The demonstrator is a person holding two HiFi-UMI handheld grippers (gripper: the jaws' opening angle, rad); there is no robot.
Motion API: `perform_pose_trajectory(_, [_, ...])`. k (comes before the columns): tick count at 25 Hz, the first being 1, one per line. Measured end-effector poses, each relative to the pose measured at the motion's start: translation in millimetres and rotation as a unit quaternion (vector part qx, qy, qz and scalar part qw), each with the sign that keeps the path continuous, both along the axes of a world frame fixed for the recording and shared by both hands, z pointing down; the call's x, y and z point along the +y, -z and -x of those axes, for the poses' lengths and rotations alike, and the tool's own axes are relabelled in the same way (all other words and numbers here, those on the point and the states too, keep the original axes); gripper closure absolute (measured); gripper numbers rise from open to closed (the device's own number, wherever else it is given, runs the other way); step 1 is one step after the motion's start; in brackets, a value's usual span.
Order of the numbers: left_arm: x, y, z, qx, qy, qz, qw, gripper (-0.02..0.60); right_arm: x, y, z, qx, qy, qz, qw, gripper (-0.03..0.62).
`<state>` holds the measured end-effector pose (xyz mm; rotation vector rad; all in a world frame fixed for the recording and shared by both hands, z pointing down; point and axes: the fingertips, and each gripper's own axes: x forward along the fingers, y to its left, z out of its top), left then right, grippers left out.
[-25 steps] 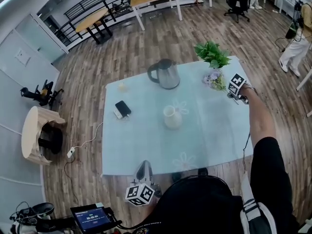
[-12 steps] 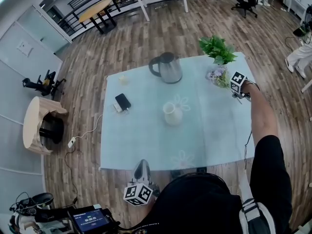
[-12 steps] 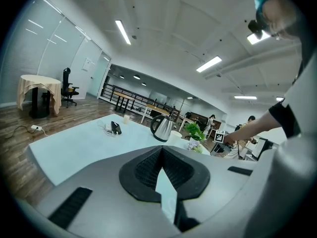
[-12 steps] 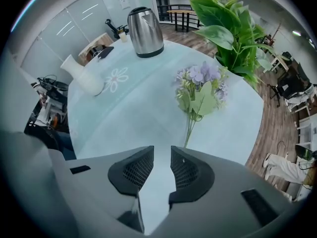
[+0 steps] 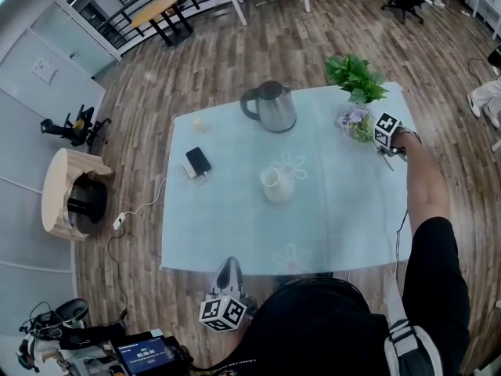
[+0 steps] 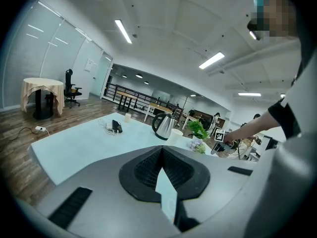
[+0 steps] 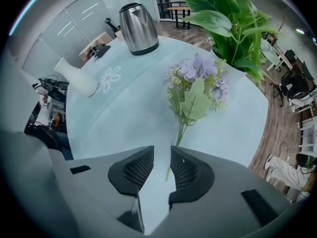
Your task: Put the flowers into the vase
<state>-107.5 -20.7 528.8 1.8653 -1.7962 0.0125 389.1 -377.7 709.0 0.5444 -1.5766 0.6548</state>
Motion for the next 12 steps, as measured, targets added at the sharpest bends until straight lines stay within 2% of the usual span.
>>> perform_pose_trajectory(12, [-9,2,-6,-0.009,0.004,0.016,0.9998,0.575,-12,-21,-6,0.004,-0.018,0.015,1.0,0.488])
